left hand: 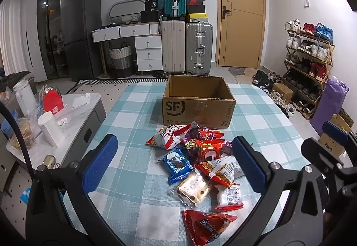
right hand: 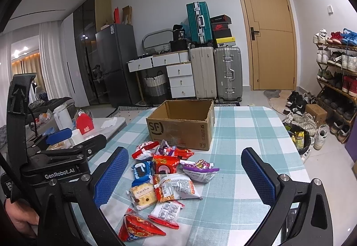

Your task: Organize snacks

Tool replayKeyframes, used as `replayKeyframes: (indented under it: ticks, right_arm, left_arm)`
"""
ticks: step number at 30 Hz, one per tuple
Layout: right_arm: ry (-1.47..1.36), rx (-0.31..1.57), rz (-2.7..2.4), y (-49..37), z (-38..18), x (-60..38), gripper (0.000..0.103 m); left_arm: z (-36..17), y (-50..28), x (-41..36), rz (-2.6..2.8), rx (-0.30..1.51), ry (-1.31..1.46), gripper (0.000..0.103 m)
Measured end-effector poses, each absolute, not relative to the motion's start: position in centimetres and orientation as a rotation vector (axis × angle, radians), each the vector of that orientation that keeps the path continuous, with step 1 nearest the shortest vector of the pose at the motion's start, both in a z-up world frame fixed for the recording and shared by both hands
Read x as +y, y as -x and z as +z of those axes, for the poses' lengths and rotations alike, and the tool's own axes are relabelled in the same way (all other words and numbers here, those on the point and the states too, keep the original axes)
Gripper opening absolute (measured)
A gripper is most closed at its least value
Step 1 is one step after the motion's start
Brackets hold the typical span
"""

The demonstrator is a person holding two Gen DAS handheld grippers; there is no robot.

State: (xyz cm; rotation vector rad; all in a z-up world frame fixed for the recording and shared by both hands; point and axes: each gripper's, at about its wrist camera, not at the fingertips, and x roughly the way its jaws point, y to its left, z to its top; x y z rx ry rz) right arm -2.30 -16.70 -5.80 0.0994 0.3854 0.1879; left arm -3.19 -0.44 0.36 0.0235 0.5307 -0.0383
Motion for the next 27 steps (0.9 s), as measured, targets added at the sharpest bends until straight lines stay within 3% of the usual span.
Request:
replayKeyframes:
  ticks: [27]
  right_arm:
    - [-0.105,0.384,0.205,2.39,-6.66,-16.6,0.103]
  left_arm:
    - [-0.3,4.16,0.31,-0.061,0.547,-0.024,0.103]
